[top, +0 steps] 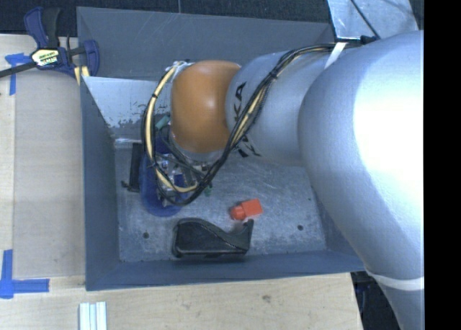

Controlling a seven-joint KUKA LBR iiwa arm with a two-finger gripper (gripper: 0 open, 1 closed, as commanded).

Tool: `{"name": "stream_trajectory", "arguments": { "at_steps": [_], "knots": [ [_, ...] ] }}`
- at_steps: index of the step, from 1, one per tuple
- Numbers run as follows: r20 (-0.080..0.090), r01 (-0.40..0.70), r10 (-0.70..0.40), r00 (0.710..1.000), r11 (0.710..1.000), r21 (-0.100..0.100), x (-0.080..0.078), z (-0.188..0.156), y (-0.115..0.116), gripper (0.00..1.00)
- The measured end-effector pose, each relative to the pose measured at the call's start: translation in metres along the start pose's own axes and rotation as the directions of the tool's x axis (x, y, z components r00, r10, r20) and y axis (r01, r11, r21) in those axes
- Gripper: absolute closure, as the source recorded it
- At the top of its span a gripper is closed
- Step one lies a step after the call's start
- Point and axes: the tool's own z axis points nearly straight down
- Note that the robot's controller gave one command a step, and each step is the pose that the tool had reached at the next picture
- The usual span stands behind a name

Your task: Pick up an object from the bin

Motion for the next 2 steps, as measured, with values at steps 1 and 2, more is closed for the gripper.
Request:
{"name": "stream_trajectory", "arguments": {
  "at_steps": [1,2],
  "knots": [
    [-0.003,-0.044,0.044,0.999,0.999,0.001,0.011,-0.065,0.013,1.0],
    [-0.004,0.522,-0.522,0.853,0.853,-0.001,0.039,-0.147,0.023,1.0]
  ]
}}
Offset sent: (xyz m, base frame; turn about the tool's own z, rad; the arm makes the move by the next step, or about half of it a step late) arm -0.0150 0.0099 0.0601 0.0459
